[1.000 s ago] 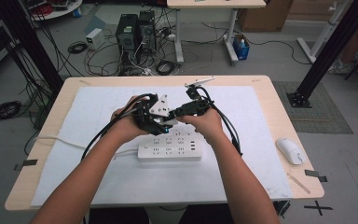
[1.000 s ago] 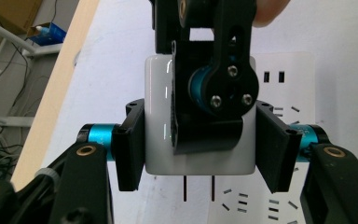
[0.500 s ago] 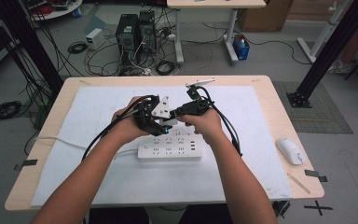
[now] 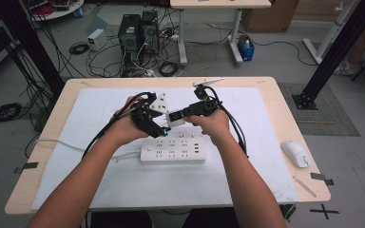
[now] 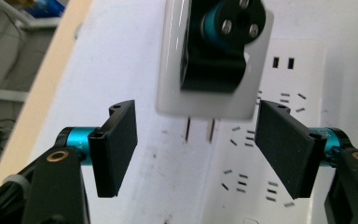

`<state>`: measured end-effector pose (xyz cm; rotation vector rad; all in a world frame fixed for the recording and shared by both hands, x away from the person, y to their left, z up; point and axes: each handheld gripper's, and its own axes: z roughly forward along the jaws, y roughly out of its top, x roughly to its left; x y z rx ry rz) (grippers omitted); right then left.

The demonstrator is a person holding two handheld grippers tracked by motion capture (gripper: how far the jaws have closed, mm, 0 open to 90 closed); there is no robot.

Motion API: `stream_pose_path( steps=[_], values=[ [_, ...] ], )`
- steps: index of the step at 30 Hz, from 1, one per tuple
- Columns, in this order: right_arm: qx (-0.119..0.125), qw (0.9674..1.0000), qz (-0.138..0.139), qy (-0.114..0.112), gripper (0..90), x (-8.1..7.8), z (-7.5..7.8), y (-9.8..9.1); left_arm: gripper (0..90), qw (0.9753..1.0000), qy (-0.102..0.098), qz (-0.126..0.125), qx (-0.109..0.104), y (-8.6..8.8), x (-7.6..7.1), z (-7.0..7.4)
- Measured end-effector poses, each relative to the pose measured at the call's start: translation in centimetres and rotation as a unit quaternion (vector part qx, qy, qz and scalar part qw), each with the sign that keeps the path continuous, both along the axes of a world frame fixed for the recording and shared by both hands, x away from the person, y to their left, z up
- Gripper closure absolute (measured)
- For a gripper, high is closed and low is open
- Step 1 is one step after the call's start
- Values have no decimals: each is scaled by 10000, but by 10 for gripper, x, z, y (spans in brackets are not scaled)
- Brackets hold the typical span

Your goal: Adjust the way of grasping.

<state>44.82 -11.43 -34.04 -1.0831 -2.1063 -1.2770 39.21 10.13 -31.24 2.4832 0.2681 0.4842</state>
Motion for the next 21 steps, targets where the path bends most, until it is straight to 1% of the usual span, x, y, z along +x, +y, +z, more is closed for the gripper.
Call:
stream_pose_path(
  steps=[1, 2, 3, 4, 5, 6, 7, 8, 9, 10, 11, 13, 15, 16, 17, 18, 19, 21],
  values=[
    [-66, 10000, -12, -73, 625, 0, 1, -1, 276, 10000, 19, 57, 10, 2, 1, 0],
    [-156, 9998, -12, -135, 625, 0, 3, -2, 252, 9999, 92, 120, 10, 4, 2, 0],
    [-156, 9998, -12, -135, 625, 0, 3, -2, 252, 9999, 92, 120, 10, 4, 2, 0],
    [-316, 9991, -43, -266, 625, -1, 7, -4, 252, 9995, 193, 225, 53, 10, 4, 1],
    [-362, 9989, -23, -304, 625, -1, 8, -5, 250, 9993, 247, 271, 61, 12, 5, 1],
    [-362, 9989, -23, -304, 625, -1, 8, -5, 250, 9993, 247, 271, 61, 12, 5, 1],
    [-481, 9980, -20, -410, 625, -1, 11, -5, 249, 9989, 324, 329, 91, 18, 7, 1],
    [-536, 9975, 7, -457, 625, -1, 12, -6, 249, 9987, 348, 361, 97, 21, 7, 1],
    [-536, 9975, 7, -457, 625, -1, 12, -6, 249, 9987, 348, 361, 97, 21, 7, 1],
    [-673, 9963, 63, -538, 625, -2, 14, -6, 249, 9979, 470, 435, 97, 26, 9, 0],
    [-753, 9954, 86, -586, 625, -2, 15, -6, 249, 9975, 509, 467, 130, 28, 11, 0],
    [-893, 9935, 136, -691, 625, -3, 17, -5, 248, 9972, 550, 483, 182, 33, 12, 0],
    [-1013, 9918, 167, -758, 625, -3, 19, -5, 248, 9969, 548, 523, 231, 37, 14, 0],
    [-1013, 9918, 167, -758, 625, -3, 19, -5, 243, 9969, 548, 523, 231, 37, 14, 0],
    [-1072, 9908, 175, -803, 625, -3, 20, -5, 243, 9969, 542, 538, 209, 39, 14, 0],
    [-1151, 9896, 180, -841, 625, -3, 21, -5, 214, 9965, 550, 571, 267, 43, 16, 1],
    [-1151, 9896, 180, -841, 625, -3, 21, -5, 213, 9965, 550, 571, 267, 43, 16, 1],
    [-1231, 9883, 187, -879, 624, -2, 22, -6, 213, 9961, 593, 574, 314, 45, 17, 2]
  ],
)
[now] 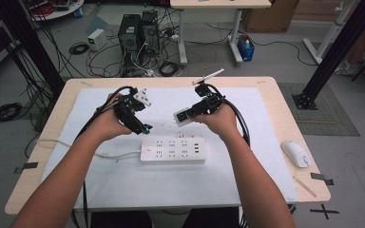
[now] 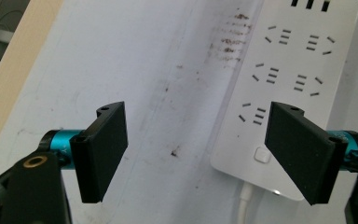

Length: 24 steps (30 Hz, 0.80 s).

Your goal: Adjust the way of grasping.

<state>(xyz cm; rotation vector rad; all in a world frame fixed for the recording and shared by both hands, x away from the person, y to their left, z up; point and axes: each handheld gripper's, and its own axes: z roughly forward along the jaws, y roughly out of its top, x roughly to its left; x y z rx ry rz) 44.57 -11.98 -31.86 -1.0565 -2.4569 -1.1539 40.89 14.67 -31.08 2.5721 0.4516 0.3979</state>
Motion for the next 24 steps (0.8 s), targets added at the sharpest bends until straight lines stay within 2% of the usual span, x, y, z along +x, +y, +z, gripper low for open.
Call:
stream_pose_path(
  steps=[1, 3, 5, 6, 10, 11, 12, 14, 16, 20, 22, 23, 24],
  values=[
    [-118, 9999, 7, 1, 624, 0, 1, 0, 199, 9999, 30, 28, 103, 2, 1, 0],
    [-182, 9998, 24, -17, 624, 0, 2, -1, 182, 9998, 114, 36, 185, 4, 3, 0],
    [-223, 9997, 42, -14, 624, 0, 3, -1, 163, 9997, 149, 71, 197, 5, 3, 0],
    [-321, 9994, 82, -50, 624, 0, 5, -2, 159, 9992, 210, 59, 326, 7, 5, 1],
    [-542, 9983, 169, -118, 624, 0, 11, -2, 121, 9983, 352, 162, 441, 13, 7, 2],
    [-611, 9979, 178, -142, 624, 0, 12, -2, 119, 9976, 455, 102, 510, 15, 8, 2],
    [-611, 9979, 178, -142, 624, 0, 12, -2, 118, 9976, 455, 102, 510, 15, 8, 2],
    [-720, 9970, 196, -188, 624, 0, 19, -4, 118, 9958, 522, 114, 743, 21, 9, 5],
    [-769, 9967, 190, -201, 624, -1, 23, -6, 119, 9954, 541, 112, 776, 23, 10, 7],
    [-769, 9966, 154, -258, 624, -2, 30, -10, 119, 9946, 451, 332, 877, 33, 12, 17],
    [-801, 9963, 107, -289, 624, -5, 35, -13, 120, 9936, 480, 434, 923, 36, 13, 21],
    [-801, 9963, 107, -289, 624, -5, 35, -13, 120, 9934, 451, 444, 955, 37, 13, 22],
    [-801, 9963, 90, -309, 624, -7, 38, -16, 119, 9928, 501, 424, 1000, 38, 13, 24]
  ],
)
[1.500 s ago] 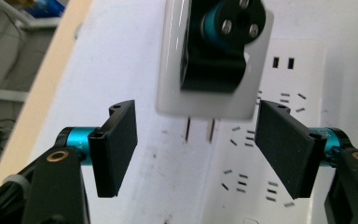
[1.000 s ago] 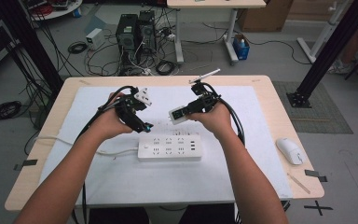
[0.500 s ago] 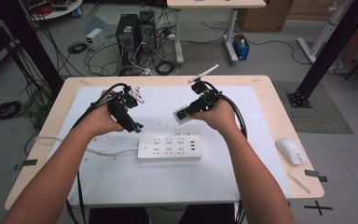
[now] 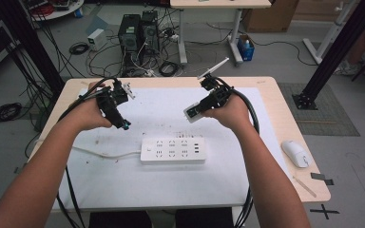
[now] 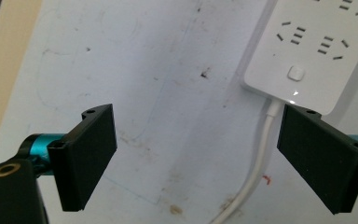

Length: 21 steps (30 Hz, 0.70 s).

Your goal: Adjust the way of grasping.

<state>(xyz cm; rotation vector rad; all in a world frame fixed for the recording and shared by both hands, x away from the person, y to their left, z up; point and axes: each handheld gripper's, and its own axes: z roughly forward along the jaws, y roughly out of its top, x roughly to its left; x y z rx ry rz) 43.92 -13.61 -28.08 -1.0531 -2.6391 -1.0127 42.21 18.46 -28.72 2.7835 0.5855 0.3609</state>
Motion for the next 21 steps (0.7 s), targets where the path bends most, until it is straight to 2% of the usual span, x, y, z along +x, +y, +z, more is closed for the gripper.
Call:
stream_pose_path(
  steps=[3, 5, 6, 7, 9, 11, 16, 21],
  values=[
    [2, 10000, -41, 14, 624, 0, 1, -4, 118, 9999, 60, -65, 87, -1, 1, -1],
    [-27, 10000, -66, -4, 624, 0, 0, -6, 118, 9997, 172, -110, 153, -3, 2, -2],
    [-45, 10000, -81, 2, 624, 0, 0, -8, 70, 9997, 144, -103, 173, -4, 1, -3],
    [-47, 9999, -91, -26, 624, -1, 1, -9, 70, 9997, 118, -99, 198, -5, 1, -3],
    [-43, 10000, -82, -34, 624, -2, 2, -11, 63, 9996, 144, -159, 178, -7, 0, -3],
    [64, 9999, -96, 13, 624, -3, 4, -14, 57, 9996, 151, -191, 170, -10, -1, -3],
    [47, 9999, -94, -24, 624, -3, 6, -16, 57, 9993, 236, -188, 224, -11, -1, -3],
    [13, 10000, -94, -16, 624, -3, 5, -14, 57, 9995, 200, -226, 122, -13, 0, -3]
  ],
)
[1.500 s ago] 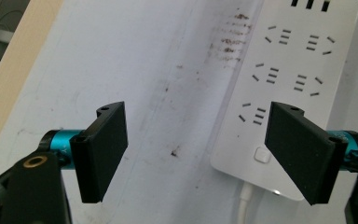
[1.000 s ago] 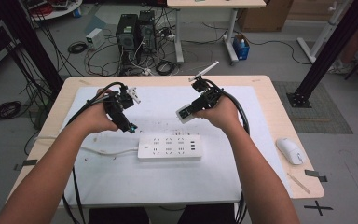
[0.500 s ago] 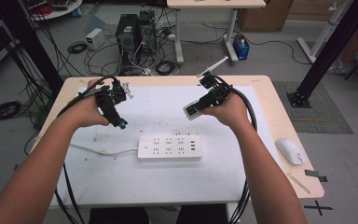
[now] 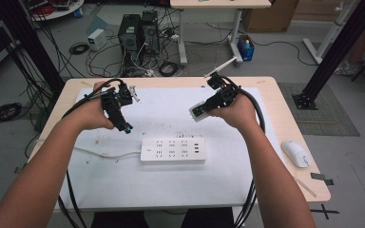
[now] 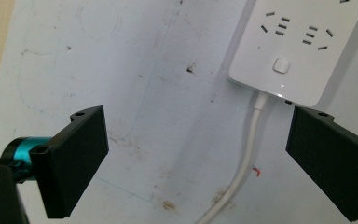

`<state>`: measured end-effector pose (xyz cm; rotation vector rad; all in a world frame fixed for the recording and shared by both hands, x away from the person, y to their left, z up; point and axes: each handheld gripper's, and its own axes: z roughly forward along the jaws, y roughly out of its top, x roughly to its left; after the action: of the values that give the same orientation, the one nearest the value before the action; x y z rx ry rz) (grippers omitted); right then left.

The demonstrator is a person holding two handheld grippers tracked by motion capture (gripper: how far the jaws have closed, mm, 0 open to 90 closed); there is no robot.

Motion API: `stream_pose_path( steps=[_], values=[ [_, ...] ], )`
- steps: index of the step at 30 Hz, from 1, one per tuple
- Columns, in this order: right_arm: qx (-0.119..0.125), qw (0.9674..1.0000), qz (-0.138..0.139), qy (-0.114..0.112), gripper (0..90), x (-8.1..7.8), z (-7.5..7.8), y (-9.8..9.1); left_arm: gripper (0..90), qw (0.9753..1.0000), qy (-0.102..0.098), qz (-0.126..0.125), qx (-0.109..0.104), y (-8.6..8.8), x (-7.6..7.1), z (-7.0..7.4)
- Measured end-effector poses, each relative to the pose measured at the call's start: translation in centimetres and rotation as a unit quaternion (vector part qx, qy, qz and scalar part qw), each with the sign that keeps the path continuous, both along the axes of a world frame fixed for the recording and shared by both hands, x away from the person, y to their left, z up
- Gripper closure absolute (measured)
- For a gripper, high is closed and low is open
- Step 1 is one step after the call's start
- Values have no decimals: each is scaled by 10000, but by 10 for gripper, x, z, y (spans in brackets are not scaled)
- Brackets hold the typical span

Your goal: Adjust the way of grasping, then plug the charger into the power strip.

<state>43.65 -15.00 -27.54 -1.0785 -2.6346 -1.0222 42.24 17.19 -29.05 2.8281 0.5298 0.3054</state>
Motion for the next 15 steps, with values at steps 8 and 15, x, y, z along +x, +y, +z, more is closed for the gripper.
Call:
stream_pose_path(
  steps=[8, 15],
  values=[
    [-49, 9999, 109, 63, 624, 10, -7, 6, 57, 9999, 52, -107, -126, -1, 4, 2],
    [-231, 9993, 258, 108, 624, 20, -11, 12, 57, 9998, 138, -81, -105, 3, 8, -3]
  ],
)
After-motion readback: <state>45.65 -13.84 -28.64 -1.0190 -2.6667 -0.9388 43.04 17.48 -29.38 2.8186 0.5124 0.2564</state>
